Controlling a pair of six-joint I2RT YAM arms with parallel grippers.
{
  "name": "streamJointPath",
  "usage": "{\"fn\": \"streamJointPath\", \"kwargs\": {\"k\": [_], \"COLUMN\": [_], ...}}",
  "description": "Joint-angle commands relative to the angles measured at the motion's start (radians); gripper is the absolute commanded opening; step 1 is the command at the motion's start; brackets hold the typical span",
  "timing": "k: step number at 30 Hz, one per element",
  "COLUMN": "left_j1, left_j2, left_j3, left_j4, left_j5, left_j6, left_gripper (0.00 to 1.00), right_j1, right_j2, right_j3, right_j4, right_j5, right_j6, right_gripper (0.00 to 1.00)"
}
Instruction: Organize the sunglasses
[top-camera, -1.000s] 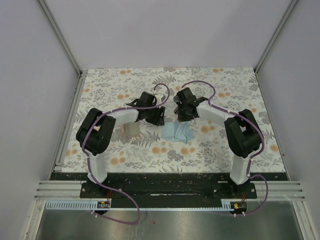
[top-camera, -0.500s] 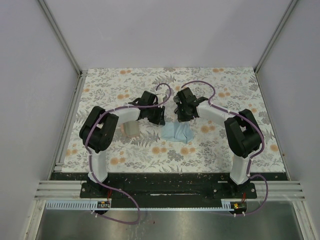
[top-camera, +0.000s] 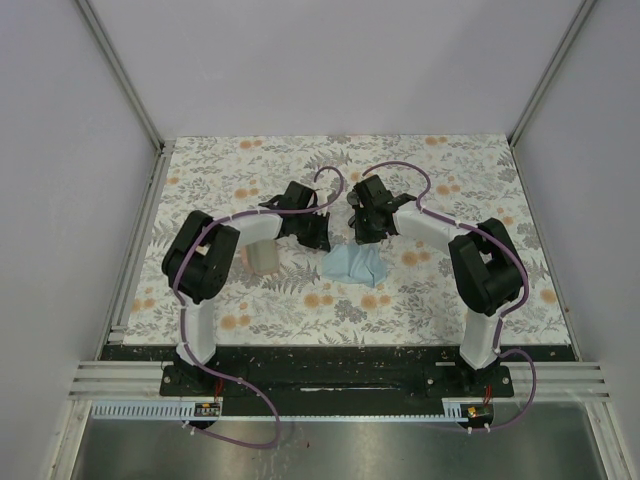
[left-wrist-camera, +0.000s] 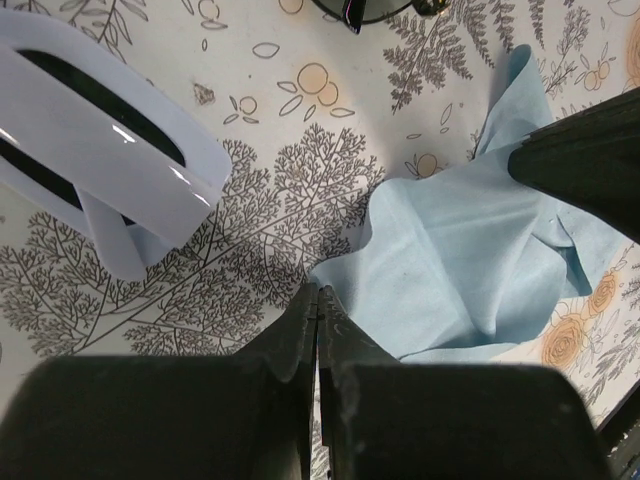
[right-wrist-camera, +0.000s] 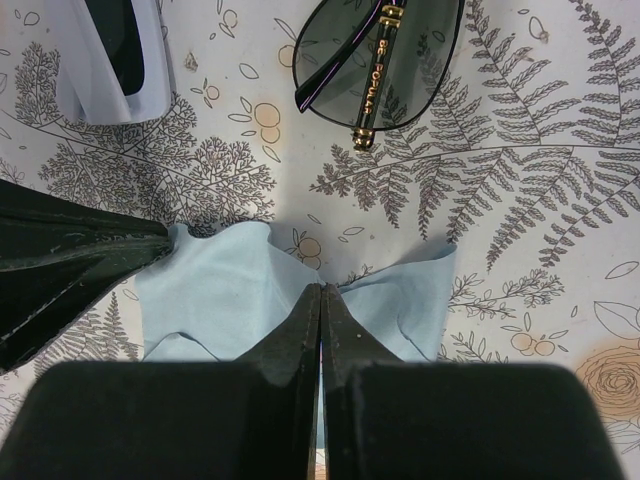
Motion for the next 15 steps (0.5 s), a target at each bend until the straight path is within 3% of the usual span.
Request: {"fn": "streamJointPath", "kwargs": {"k": [1,13,14,15], "left_j1": [0.015,0.039,0.039,0.039], "left_j2": [-0.085,-0.196,-0.182,-0.170], "left_j3": [0.004,-0.071,-0.065,-0.057], "left_j4": [-0.027,0.011,0.004,-0.016], "left_j5": [-0.023,0.004,0.000,-0.006], "left_j6": [-0.015,-0.055,-0.051,-0.048], "left_gripper": [0.00,0.00,0.07,0.23], "right_j1": [-0.007,-0.007,-0.009,-0.007], "right_j2": [-0.033,-0.086,-0.084,-0.084], "right_j3": [0.040,0.022,0.020,0.019], "right_j4": [0.025,0.027,0.028,0.025], "right_j5": [-0.028,-0.058,-0.056,-0.056], "right_j6": [0.014,0.033,0.034,0.034], "right_gripper": [0.00,0.00,0.00,0.00]}}
